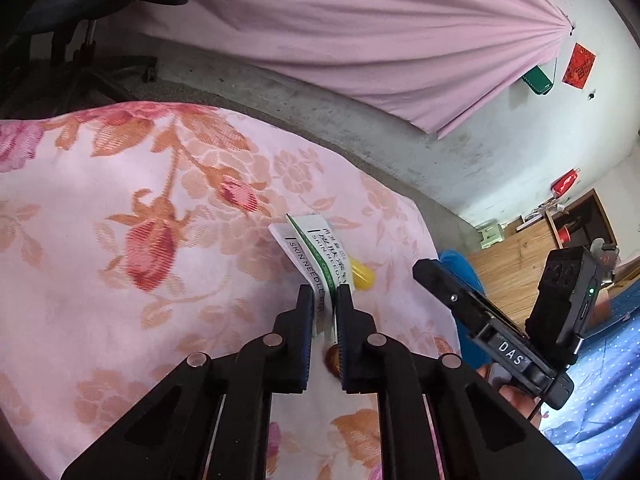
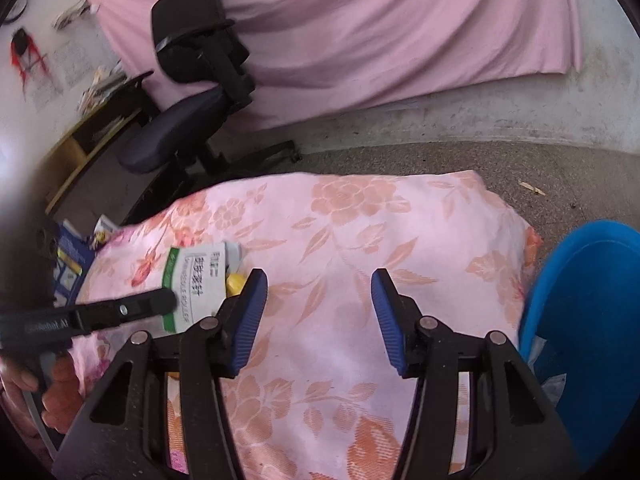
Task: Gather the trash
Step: 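Grasp the white box with the left gripper while the right grasps the yellow cap, then carry white box and yellow cap over the blue basin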
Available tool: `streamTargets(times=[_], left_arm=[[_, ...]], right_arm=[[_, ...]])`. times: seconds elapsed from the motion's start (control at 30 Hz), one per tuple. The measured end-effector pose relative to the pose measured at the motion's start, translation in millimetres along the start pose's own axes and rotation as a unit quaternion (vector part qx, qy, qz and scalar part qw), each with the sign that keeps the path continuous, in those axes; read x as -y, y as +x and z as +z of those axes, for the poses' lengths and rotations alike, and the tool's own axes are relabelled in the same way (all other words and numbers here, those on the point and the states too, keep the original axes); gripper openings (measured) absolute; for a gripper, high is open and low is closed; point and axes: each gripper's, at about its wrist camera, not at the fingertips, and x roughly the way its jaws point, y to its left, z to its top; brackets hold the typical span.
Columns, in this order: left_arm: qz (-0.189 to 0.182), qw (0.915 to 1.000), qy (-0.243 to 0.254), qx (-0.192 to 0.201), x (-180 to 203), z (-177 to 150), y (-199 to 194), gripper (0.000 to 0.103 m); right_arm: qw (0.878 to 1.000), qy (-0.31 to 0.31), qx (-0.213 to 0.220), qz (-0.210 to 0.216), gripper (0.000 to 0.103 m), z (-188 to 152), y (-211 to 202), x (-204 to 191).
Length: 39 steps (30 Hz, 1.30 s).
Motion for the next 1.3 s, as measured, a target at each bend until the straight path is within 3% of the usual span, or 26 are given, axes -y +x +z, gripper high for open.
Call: streamTargets(times=[0.23,0.37,0.6,0.67,0.83,0.97,1.07,1.23,1.3], left_arm=[[0.048,0.9983,0.005,0.033,-14,4,-36,0.007],[0.075,0.9960,0.011,0.048,-18,1,-49,0.007],[0.120,0.9875,0.081,0.064,4,-15,-42,0.007],[0.127,0.9850,0.094,0.070,14,-21,-35,0.006],[0.126,0.9815,0.116,0.086,23,-33,-35,0.005],[0.130,0.9768,0.132,0.108,34,-43,-46,0.004],[0.122,0.9739,0.141,0.129,45,-49,-60,0.004],[0.126,0.9546,0.181,0.201,72,-57,-85,0.004],[0.124,0.9506,0.183,0.218,79,-60,-91,0.005]], right_arm=[[0.996,-0.081,-0.035,-0.009,0.078,-2,16,-32],[0.993,-0.103,-0.058,0.000,0.069,0,28,-39],[0.983,-0.165,-0.081,0.000,0.060,-4,42,-64],[0.981,-0.176,-0.083,0.001,0.046,-7,42,-69],[0.981,-0.176,-0.077,-0.005,0.045,-13,35,-69],[0.983,-0.176,-0.035,-0.023,0.044,-18,10,-65],[0.983,-0.179,0.022,-0.031,0.044,-27,-20,-68],[0.979,-0.167,0.120,-0.020,0.044,-41,-70,-70],[0.971,-0.168,0.170,-0.025,0.044,-46,-92,-70]])
